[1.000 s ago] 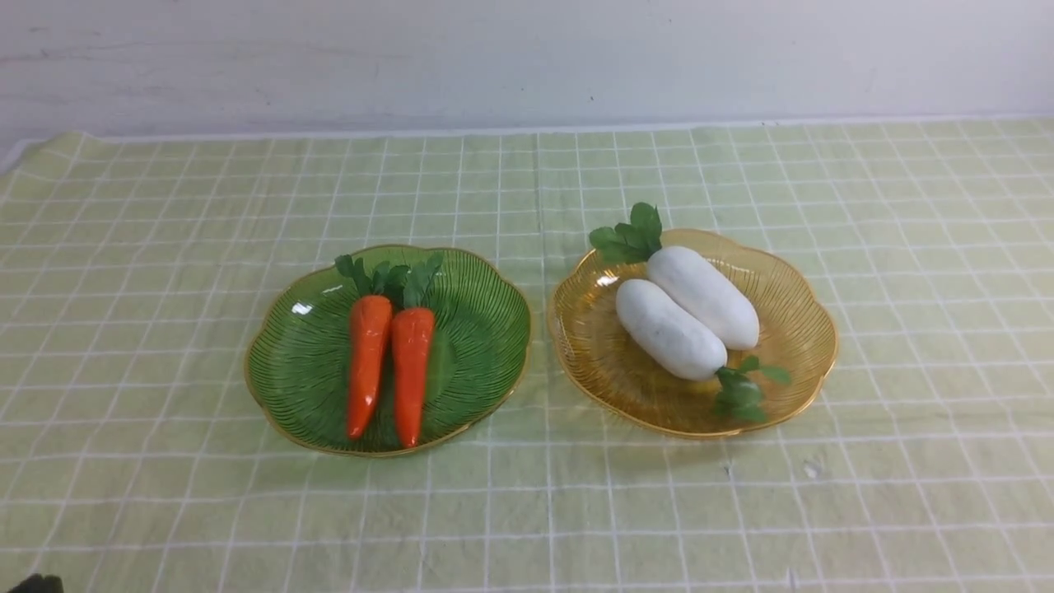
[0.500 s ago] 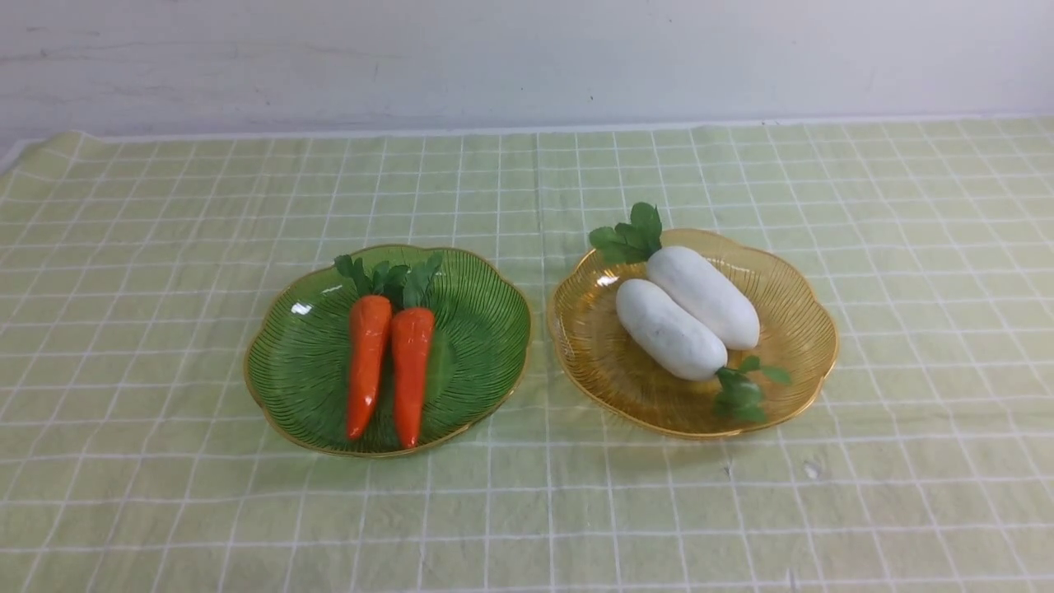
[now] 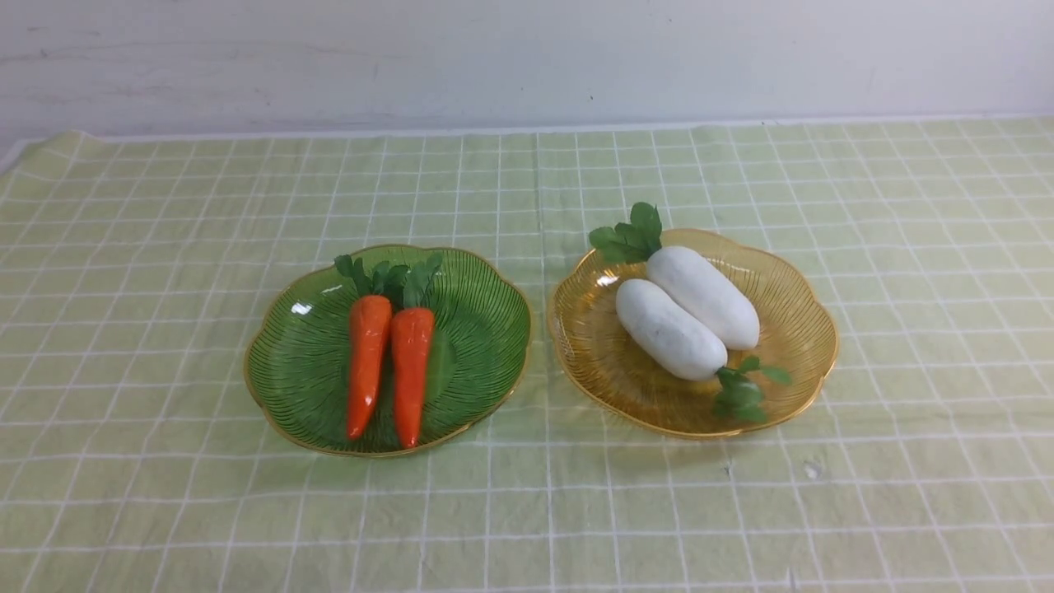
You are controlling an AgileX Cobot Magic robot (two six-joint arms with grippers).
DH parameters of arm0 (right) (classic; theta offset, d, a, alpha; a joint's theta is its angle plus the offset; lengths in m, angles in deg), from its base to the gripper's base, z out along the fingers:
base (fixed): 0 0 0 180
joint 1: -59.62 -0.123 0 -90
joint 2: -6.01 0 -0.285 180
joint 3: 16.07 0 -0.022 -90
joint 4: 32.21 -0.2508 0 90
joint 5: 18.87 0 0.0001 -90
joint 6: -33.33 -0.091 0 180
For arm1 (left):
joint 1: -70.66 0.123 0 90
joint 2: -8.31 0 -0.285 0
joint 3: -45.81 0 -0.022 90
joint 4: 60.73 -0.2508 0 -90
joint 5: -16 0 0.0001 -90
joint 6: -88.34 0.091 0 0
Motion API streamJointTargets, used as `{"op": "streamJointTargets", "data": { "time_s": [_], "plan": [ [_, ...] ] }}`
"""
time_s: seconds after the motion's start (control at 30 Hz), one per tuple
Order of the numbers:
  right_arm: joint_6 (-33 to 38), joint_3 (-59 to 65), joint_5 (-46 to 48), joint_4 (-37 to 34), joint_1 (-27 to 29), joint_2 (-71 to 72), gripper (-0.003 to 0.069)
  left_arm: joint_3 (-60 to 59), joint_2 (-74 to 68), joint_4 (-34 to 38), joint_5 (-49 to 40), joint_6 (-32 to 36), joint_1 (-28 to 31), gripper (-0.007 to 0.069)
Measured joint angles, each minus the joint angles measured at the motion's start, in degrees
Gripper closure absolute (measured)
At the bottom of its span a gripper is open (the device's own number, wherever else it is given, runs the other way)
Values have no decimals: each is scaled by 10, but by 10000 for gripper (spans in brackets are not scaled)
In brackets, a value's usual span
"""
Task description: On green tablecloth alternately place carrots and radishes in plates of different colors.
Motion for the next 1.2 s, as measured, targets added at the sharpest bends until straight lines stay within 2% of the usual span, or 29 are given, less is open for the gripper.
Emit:
{"op": "streamJointTargets", "data": {
  "time_s": [0.2,0.3,0.53,0.63,0.73,1.2],
  "plan": [
    [43,6,19,29,5,0,673,0,0,0,0,0,0,632],
    [70,46,56,58,45,0,673,0,0,0,0,0,0,632],
    [75,198,113,54,138,0,673,0,0,1,0,0,0,632],
    [66,204,174,42,177,-1,673,0,0,1,1,0,0,632],
    [65,202,183,38,202,-1,673,0,0,1,1,0,0,632],
    [54,202,185,36,212,-1,673,0,0,1,1,0,0,632]
  ]
}}
